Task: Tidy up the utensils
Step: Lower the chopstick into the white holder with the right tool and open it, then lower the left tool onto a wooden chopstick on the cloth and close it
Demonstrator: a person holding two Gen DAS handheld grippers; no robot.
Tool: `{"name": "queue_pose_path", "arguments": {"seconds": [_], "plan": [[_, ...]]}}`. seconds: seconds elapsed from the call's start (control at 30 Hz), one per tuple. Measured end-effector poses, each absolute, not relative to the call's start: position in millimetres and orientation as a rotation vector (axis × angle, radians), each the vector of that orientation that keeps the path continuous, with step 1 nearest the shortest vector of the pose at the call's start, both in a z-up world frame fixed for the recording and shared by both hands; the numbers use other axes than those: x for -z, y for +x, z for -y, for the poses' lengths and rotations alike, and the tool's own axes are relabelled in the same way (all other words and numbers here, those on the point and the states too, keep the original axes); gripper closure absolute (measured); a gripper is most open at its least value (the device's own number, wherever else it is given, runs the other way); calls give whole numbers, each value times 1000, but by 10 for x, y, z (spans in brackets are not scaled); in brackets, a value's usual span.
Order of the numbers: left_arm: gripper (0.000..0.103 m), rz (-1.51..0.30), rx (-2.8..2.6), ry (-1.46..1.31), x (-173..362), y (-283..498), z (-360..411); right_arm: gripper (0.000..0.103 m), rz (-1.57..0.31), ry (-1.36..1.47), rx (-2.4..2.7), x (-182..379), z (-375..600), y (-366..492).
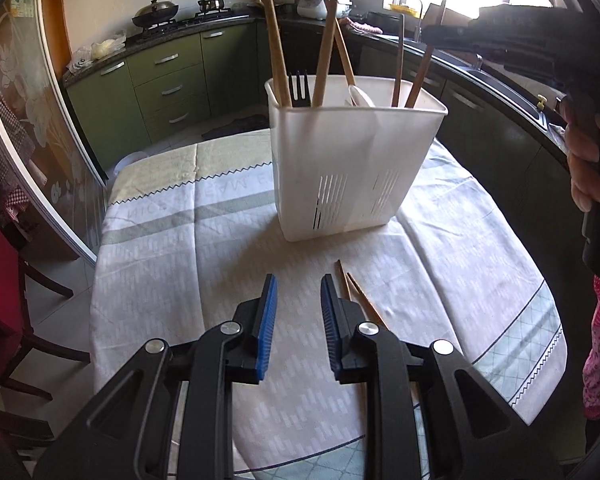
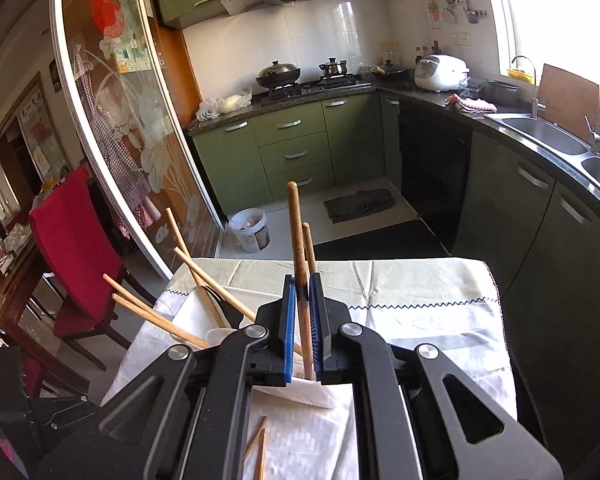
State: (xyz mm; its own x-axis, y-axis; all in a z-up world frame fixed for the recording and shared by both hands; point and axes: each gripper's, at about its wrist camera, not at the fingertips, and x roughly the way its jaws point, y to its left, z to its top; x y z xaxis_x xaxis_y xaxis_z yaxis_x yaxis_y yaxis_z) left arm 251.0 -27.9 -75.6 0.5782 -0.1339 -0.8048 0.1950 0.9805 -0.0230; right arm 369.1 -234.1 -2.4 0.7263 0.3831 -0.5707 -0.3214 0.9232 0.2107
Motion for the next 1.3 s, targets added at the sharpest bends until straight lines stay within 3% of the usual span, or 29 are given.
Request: {"name": "queue_pose_path", "arguments": {"seconds": [0.2,0.3,0.6,1.07,1.1,1.17,1.3], "plan": [[82,-1040,220,91,1002,2599,494,93,-575,130,-407,-137,2585,3245],[82,-1092,216,102,1166,2671,594,84,-546,153,-417,-173,2800,2953],[82,-1212,196,143,1592,2905,738,84,-546,190,-395,58,3444,2192],[81,-1235,200,148,1643,2965,885,83,-630,329,-382,533,3971,1839],[82,-1233,199,155,1645,2959,900,83,-637,335,-384,554,3975,1842],[96,-1232,209,160,1644,2943,941,83,-646,344,-386,583,3968,1852],[97,-1231,214,142,1636,2931,978,83,-661,356,-395,633,3944,1858]]}}
